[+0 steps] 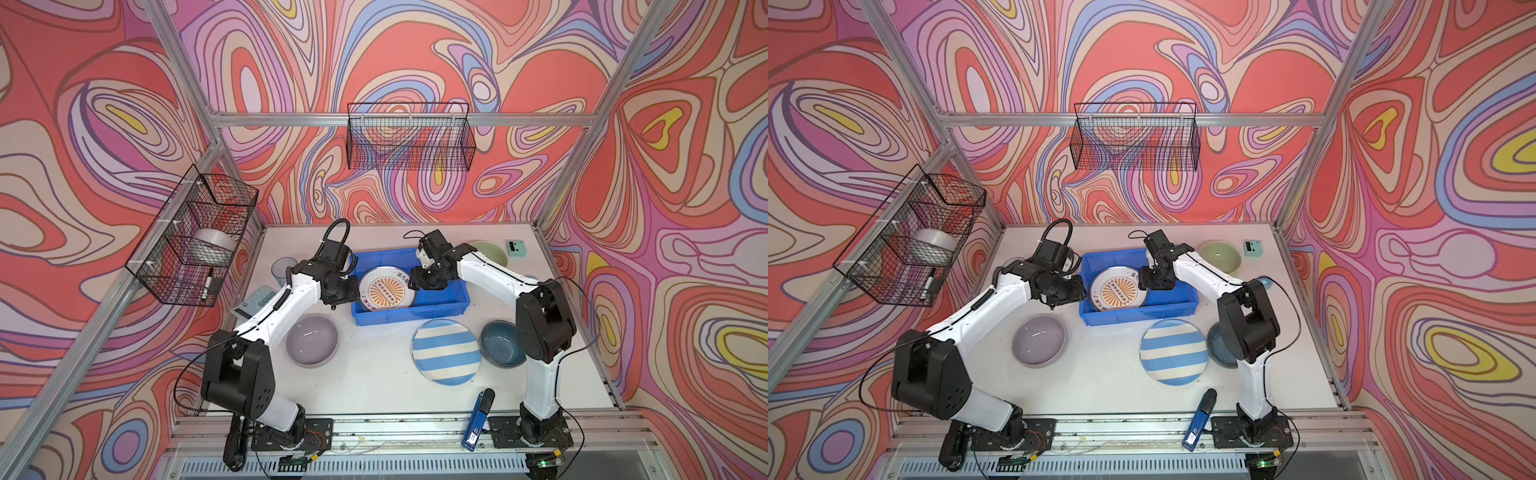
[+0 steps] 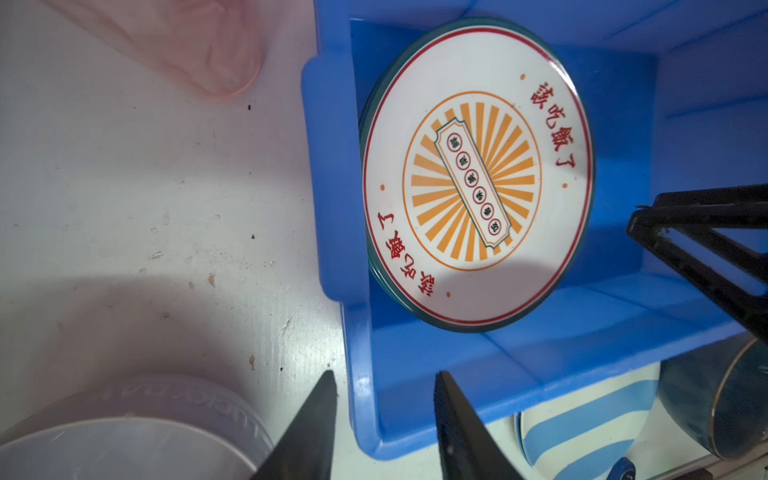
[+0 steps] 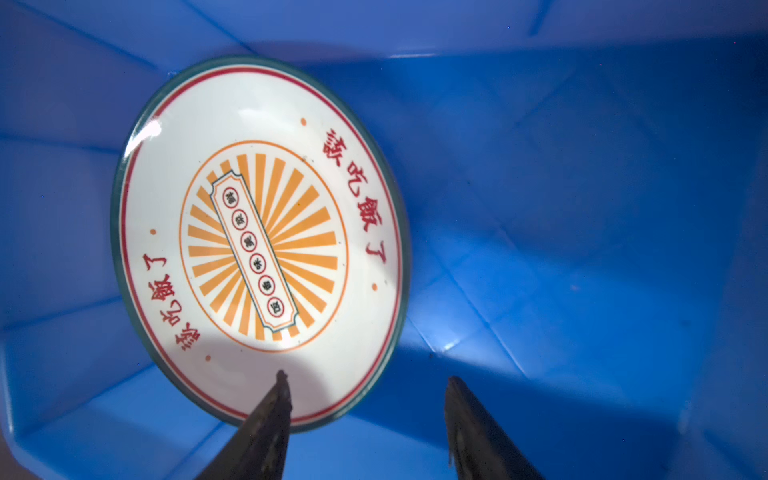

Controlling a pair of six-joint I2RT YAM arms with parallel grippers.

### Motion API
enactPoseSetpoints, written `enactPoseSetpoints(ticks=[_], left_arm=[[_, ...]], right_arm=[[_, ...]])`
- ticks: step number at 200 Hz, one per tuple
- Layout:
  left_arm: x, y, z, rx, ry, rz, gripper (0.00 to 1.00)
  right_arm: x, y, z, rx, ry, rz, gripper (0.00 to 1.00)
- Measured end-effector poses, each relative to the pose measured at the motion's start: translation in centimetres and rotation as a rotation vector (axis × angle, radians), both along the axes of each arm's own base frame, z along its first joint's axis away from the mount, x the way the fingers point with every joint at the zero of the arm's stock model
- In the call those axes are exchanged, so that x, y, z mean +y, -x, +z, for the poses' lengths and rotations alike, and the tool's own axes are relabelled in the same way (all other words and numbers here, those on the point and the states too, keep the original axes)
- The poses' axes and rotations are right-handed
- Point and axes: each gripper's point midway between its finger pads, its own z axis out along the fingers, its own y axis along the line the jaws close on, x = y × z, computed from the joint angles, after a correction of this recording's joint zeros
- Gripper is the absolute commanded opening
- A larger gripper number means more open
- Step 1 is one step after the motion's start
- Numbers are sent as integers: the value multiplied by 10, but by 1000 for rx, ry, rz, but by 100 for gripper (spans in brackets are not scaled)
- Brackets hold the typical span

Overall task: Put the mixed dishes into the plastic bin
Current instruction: 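Raise both grippers from the bin and move to the striped plate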

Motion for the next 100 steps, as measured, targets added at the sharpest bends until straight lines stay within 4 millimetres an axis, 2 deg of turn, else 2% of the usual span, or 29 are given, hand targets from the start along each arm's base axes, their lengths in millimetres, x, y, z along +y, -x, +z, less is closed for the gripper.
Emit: enactPoseSetpoints(ticks=[27, 51, 72, 100], left_arm=[[0, 18, 27, -60, 13, -21, 48], [-16, 52, 40, -99, 28, -93, 53], [-34, 83, 37, -95, 38, -162, 54], [-50, 114, 19, -51, 29, -204, 53]], right_arm=[[-22, 17, 40, -79, 18, -36, 58], [-45, 45, 63, -110, 21, -77, 56], [-60, 68, 68, -105, 29, -108, 54], [-69, 104, 49, -49, 57, -117, 51]])
